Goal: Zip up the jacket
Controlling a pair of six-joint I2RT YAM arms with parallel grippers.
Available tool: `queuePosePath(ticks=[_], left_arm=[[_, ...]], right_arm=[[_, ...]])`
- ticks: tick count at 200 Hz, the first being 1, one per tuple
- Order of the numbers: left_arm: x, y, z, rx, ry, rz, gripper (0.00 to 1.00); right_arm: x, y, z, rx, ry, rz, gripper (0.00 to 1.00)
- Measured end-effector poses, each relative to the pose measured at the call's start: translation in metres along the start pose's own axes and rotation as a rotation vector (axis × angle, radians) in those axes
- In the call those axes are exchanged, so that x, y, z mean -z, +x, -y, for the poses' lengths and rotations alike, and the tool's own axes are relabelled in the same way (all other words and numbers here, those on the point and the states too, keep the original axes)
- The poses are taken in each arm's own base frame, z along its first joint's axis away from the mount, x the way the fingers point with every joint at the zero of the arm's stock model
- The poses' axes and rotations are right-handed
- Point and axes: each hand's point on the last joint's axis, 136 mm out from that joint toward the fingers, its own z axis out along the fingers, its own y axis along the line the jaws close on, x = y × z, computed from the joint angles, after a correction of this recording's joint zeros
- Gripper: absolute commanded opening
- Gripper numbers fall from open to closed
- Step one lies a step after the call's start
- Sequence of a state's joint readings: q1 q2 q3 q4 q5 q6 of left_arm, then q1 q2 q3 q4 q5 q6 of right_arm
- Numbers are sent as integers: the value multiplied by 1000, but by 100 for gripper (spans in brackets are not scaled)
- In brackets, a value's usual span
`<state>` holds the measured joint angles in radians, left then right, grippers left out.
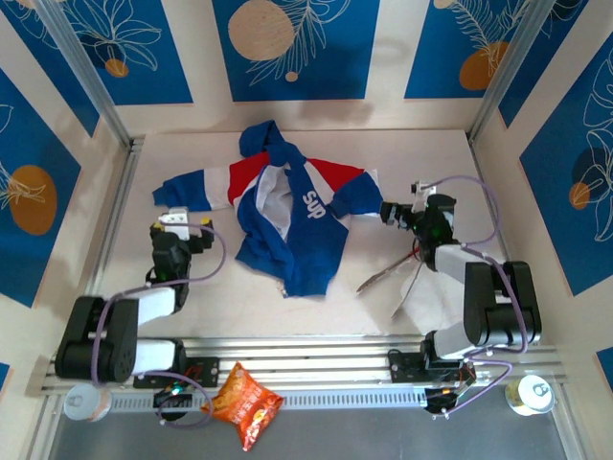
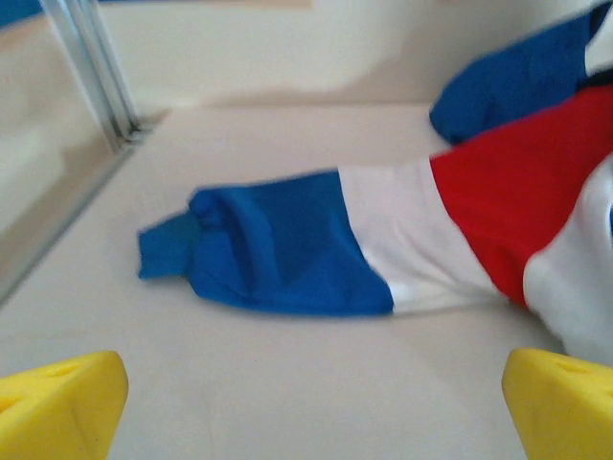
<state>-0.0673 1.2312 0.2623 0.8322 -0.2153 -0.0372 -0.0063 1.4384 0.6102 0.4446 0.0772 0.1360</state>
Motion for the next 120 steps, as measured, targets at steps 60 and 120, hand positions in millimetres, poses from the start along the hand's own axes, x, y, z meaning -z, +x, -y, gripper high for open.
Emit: queuePosePath(ticks=[60, 120], left_arm=[[33, -48, -11, 149, -32, 4, 92], [59, 6, 14, 300, 88, -311, 74]], right_arm=[[19, -38, -45, -93, -76, -139, 89], [14, 71, -167, -20, -308, -536, 65]])
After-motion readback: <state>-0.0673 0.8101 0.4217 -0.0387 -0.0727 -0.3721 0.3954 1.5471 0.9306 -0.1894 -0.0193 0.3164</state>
